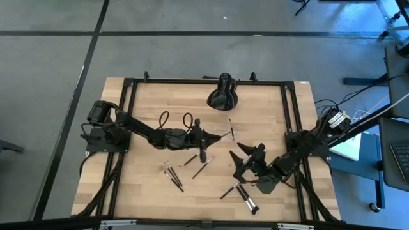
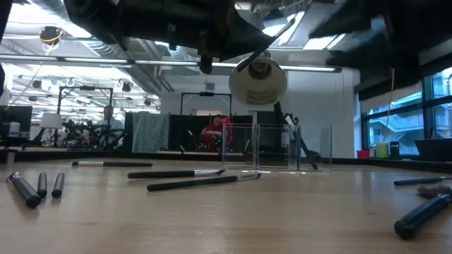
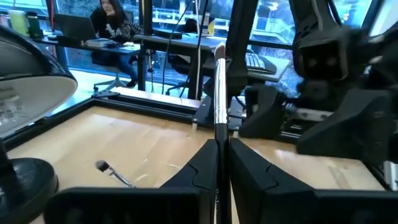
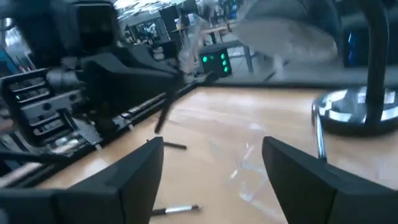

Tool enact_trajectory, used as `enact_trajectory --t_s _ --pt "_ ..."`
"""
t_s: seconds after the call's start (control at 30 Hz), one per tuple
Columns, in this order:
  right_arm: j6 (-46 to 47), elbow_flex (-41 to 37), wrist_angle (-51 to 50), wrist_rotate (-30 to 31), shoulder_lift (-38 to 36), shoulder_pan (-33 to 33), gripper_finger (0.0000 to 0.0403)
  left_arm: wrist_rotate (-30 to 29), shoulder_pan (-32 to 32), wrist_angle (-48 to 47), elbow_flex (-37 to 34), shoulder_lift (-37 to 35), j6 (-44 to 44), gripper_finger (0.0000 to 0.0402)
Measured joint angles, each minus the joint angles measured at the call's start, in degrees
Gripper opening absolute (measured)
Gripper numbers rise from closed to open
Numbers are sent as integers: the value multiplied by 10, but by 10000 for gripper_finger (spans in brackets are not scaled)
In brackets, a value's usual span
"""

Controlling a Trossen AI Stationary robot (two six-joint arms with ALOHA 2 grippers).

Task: Pick & Place Makeup Supplies
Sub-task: Put the makeup brush into the transparent organizer

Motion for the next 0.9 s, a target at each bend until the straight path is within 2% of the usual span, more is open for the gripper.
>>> enact_trajectory --t_s 0.17,0.37,0.47,0.57,0.7,0.8,0.9 --pt "-100 37 0 -16 -1 -24 257 17 0 12 0 0 0 27" --pt "-140 51 -13 -134 -37 -44 234 20 0 8 0 0 0 26" --pt "-196 70 -71 -151 -72 -38 226 20 0 4 0 0 0 27" --pt "-204 110 -215 -166 -103 -25 219 20 0 -1 0 0 1 27" --pt "-52 180 -502 -179 -110 -15 210 20 0 -5 0 0 1 27" --pt "93 217 -730 -232 -109 -27 200 19 0 -5 0 0 0 28" --pt "154 231 -859 -247 -112 -42 183 18 0 -6 0 0 -3 27"
